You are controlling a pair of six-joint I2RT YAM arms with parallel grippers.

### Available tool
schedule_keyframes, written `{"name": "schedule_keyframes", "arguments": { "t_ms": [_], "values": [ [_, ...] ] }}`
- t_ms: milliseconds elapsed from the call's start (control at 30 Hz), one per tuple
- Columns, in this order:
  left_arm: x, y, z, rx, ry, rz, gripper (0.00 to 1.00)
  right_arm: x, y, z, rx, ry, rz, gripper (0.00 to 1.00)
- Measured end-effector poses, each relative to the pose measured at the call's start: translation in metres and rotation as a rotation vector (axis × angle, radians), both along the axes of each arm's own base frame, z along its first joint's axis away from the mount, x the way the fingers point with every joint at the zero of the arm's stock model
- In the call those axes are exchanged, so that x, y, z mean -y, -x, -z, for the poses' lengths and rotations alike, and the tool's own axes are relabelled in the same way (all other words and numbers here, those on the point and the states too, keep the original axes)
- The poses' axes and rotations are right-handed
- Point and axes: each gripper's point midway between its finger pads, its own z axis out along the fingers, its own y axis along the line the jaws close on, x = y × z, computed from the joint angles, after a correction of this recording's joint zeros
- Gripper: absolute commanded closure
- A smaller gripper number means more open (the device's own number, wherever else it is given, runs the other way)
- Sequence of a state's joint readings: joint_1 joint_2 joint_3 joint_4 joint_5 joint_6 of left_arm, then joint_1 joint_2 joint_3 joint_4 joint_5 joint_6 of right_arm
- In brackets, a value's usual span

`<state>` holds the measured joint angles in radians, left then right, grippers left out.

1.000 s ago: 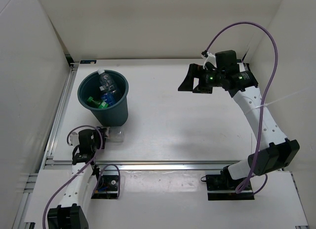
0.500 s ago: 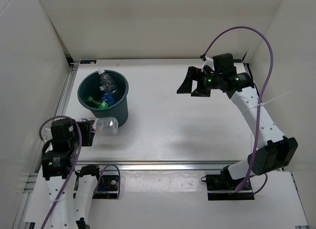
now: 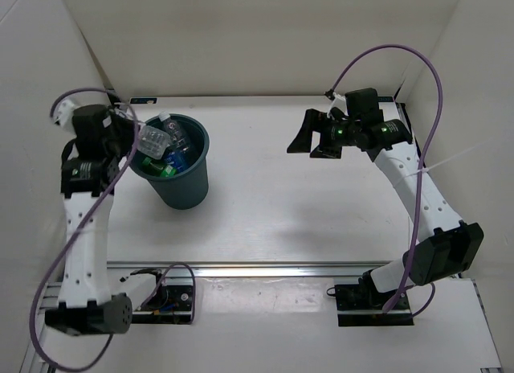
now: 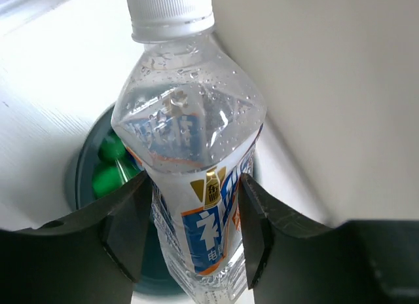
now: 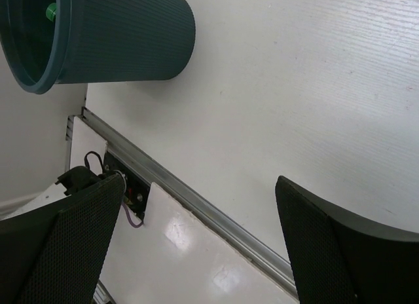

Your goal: Put the plastic bottles in the bin

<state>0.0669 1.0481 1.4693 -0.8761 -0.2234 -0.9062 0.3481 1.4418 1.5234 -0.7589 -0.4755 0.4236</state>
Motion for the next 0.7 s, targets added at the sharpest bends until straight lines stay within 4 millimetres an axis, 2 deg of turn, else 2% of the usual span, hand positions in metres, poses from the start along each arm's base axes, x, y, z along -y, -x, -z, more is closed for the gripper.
{"name": "schedule_keyframes", "arguments": {
  "t_ms": [67, 133, 200, 267, 333, 433, 467, 533, 600, 700],
  "values": [
    [0.001, -0.023, 0.021, -0.079, -0.09, 0.024, 0.0, 0.0, 0.0, 0.0, -0.001, 0.001, 0.003, 0.0],
    [0.005, -0.032, 0.036, -0.137, -0.157, 0.053, 0.0, 0.001, -0.001, 0.001, -0.002, 0.006, 0.01, 0.0],
    [0.009, -0.03, 0.035, -0.143, -0.206, 0.074, 0.0, 0.004, -0.002, 0.001, -0.003, 0.019, 0.024, 0.0],
    [0.011, -0.021, 0.017, -0.102, -0.251, 0.09, 0.0, 0.006, -0.002, -0.001, -0.007, 0.03, 0.04, 0.0],
    [0.011, -0.005, -0.014, -0.012, -0.281, 0.094, 0.0, 0.009, -0.002, -0.004, -0.004, 0.039, 0.055, 0.0],
    [0.005, 0.034, -0.05, 0.134, -0.305, 0.066, 0.0, 0.015, -0.001, -0.008, 0.011, 0.059, 0.084, 0.0],
    [0.0, 0.048, -0.052, 0.169, -0.311, 0.043, 0.0, 0.019, 0.0, -0.009, 0.017, 0.068, 0.098, 0.0],
    [-0.009, 0.079, -0.036, 0.183, -0.323, 0.0, 0.0, 0.028, 0.002, -0.014, 0.037, 0.088, 0.137, 0.0],
    [-0.022, 0.097, -0.007, 0.148, -0.338, -0.059, 0.0, 0.04, 0.006, -0.021, 0.064, 0.106, 0.183, 0.0],
    [-0.04, 0.101, 0.054, -0.024, -0.368, -0.149, 0.0, 0.062, 0.012, -0.029, 0.112, 0.139, 0.274, 0.0]
  ]
}}
